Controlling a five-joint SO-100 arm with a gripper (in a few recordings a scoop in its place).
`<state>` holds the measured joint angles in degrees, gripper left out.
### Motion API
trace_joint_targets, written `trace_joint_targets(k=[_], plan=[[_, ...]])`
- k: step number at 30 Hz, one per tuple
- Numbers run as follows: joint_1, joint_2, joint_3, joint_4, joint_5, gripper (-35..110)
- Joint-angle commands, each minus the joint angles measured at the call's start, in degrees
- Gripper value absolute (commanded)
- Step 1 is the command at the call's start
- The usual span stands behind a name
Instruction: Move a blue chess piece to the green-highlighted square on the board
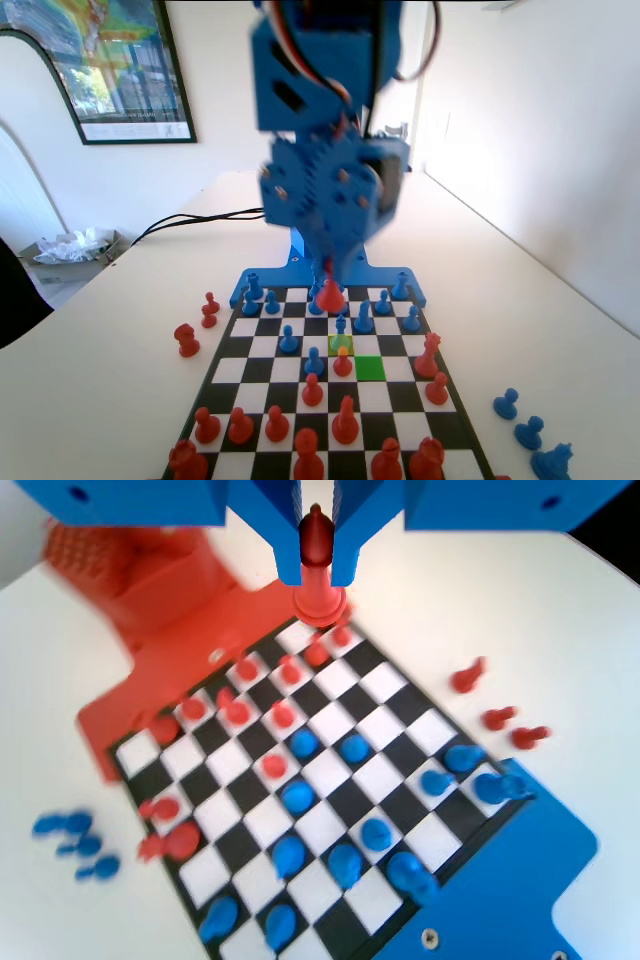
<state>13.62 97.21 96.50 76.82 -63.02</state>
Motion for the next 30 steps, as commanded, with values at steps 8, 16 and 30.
trace_joint_targets(k=[8,16,30], plan=[[14.9,4.0,-2.8,2.8,-3.9,1],[26.5,3.8,2.5,0.4,-7.6,1],[37.8,-8.1,4.0,-7.6,-7.3,1]])
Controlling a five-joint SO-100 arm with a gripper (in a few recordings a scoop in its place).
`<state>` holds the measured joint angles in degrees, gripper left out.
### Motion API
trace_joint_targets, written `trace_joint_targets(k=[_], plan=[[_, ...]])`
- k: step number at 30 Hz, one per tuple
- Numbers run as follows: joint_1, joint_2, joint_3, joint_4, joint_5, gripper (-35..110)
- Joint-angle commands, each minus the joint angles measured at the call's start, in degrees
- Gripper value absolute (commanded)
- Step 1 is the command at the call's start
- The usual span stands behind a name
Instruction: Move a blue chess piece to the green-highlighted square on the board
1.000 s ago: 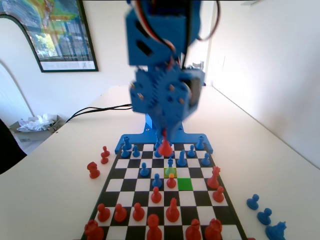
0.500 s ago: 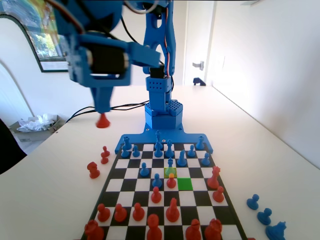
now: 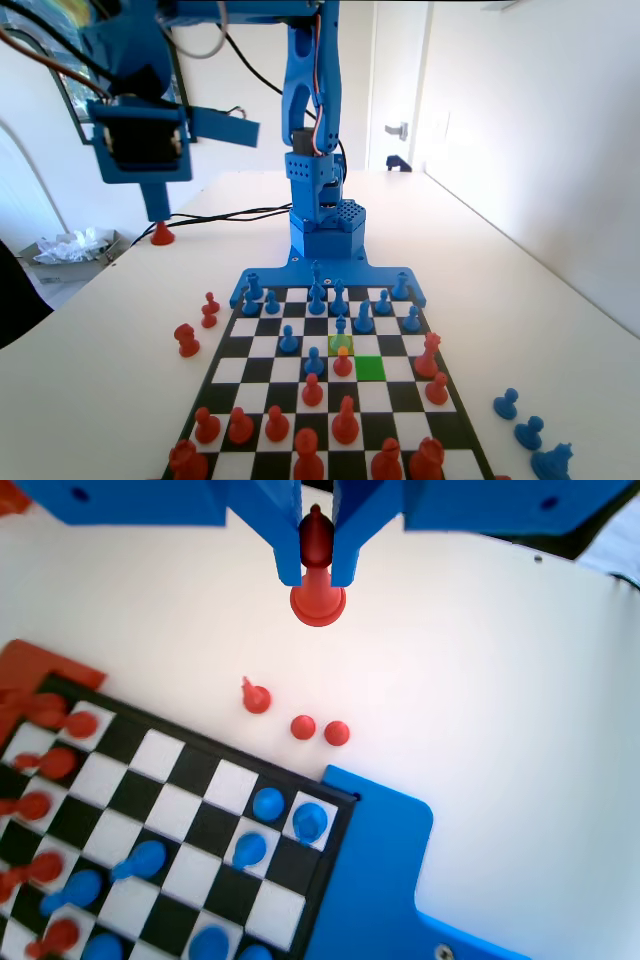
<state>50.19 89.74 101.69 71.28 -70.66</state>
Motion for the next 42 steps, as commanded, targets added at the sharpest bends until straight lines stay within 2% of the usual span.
trace_joint_targets(k=[1,21,42], plan=[[1.2,-1.3,-1.2,-3.3,0.7,1],[-2.0,-13.2,11.0,-26.7,0.8,1],[-3.4,-17.4,15.6,-35.8,0.1,2]])
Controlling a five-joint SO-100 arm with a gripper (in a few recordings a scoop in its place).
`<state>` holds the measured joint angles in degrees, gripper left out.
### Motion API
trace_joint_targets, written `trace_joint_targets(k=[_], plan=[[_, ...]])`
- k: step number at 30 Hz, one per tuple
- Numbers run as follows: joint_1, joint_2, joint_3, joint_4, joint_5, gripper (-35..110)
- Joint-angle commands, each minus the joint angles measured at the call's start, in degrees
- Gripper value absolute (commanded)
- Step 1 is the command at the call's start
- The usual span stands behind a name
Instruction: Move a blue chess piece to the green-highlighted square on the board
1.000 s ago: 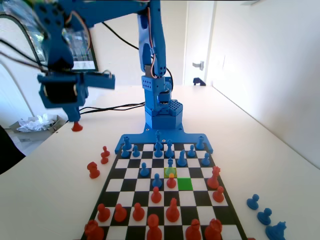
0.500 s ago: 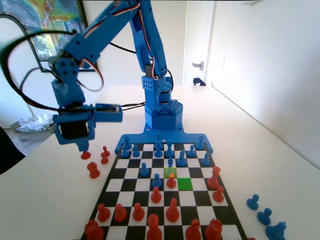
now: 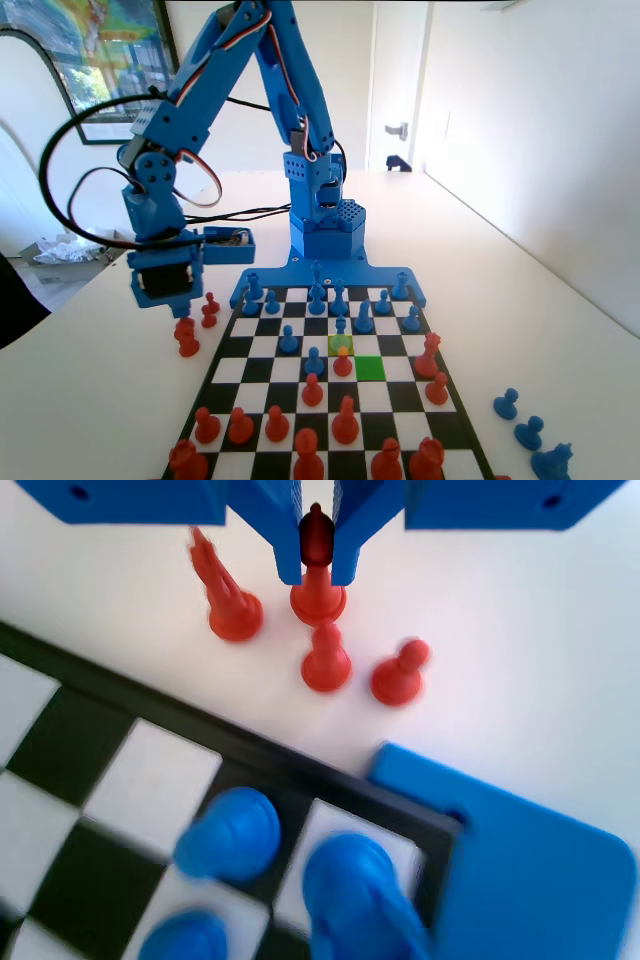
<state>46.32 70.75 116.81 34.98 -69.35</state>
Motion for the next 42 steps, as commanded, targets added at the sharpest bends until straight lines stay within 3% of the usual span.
trace_joint_targets(k=[1,19,35,42], plan=[[0.4,1.6,0.6,0.5,-1.4,2],[1.0,4.0,0.3,3.6,-2.6,12],[-2.9,15.4,-17.8,29.4,3.1,10],[-9.7,23.7,-16.7,35.8,0.4,9]])
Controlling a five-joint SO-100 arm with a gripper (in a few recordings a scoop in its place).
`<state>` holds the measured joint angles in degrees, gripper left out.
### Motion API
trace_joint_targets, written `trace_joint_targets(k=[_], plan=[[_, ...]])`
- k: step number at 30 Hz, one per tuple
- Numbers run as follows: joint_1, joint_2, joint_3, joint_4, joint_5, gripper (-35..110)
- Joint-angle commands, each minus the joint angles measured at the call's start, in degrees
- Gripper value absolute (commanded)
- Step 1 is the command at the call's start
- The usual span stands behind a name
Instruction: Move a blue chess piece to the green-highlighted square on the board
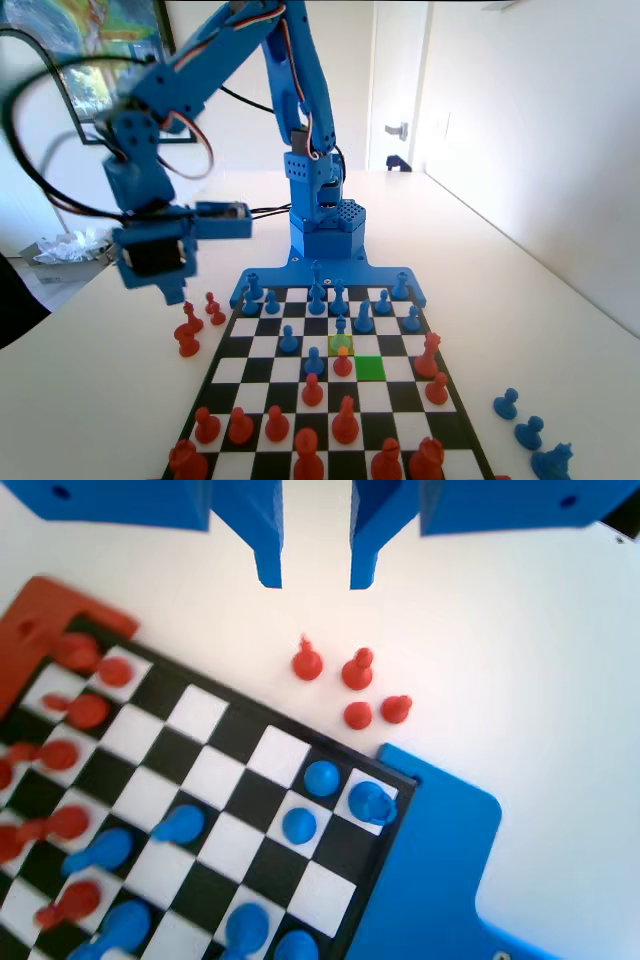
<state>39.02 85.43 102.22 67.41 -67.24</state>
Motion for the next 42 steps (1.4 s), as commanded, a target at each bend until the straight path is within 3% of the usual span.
trace_joint_targets(k=[1,9,26,33,42], plan=[[-4.1,11.1,-0.9,4.0,-2.5,9],[-14.9,23.3,8.8,4.7,-6.2,1],[-37.8,29.2,32.0,-15.9,-14.6,1],[-41.1,26.6,38.2,-25.3,-18.5,2],[-41.0,19.3,34.5,-25.7,-17.5,6]])
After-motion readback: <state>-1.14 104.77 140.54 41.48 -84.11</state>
